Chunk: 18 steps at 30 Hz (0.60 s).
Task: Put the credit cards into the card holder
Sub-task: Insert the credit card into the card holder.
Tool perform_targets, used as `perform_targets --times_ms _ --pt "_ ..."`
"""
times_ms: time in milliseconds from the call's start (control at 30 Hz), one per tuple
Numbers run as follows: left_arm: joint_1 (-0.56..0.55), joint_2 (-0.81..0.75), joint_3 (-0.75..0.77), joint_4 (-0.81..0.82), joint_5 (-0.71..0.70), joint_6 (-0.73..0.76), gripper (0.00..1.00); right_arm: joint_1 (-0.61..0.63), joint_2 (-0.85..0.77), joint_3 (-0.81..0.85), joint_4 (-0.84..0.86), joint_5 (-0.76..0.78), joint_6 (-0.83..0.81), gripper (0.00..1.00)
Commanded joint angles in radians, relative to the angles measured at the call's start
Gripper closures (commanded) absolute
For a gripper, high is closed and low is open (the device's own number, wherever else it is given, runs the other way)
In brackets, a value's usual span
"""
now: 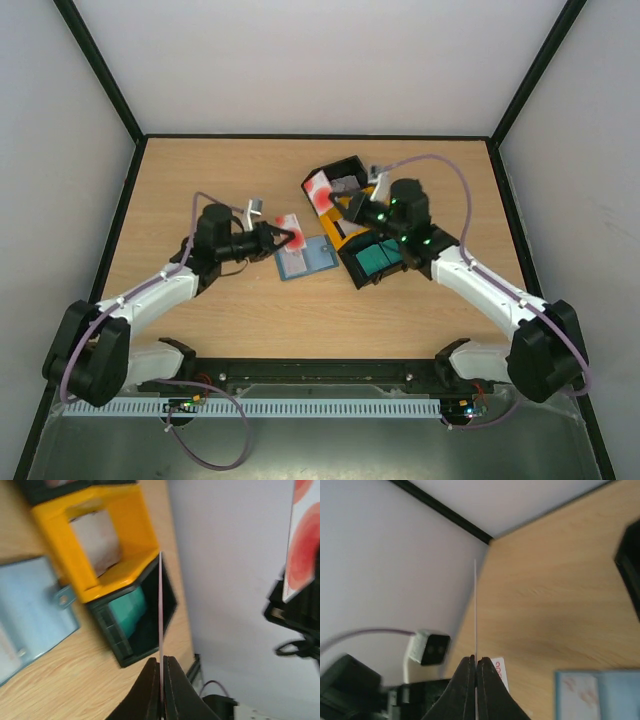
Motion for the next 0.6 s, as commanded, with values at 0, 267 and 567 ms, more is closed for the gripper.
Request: perform_targets --times_ms 0,267,567 --pt "-0.087 0.056 -0.036 -0.120 -0.195 0.115 0.97 0.126 0.017 -0.075 -0.194 0.301 -0.259 0.98" --pt "-0.125 0.258 -0.048 0.035 -0.248 0.046 0.97 0.286 0.184 -0.143 -0.144 0.653 -0.307 0.98" --pt "-0.130 0.404 -0.036 0.097 -0.269 0.022 0.97 0.390 0.261 -0.247 0.038 0.842 -0.352 0.98"
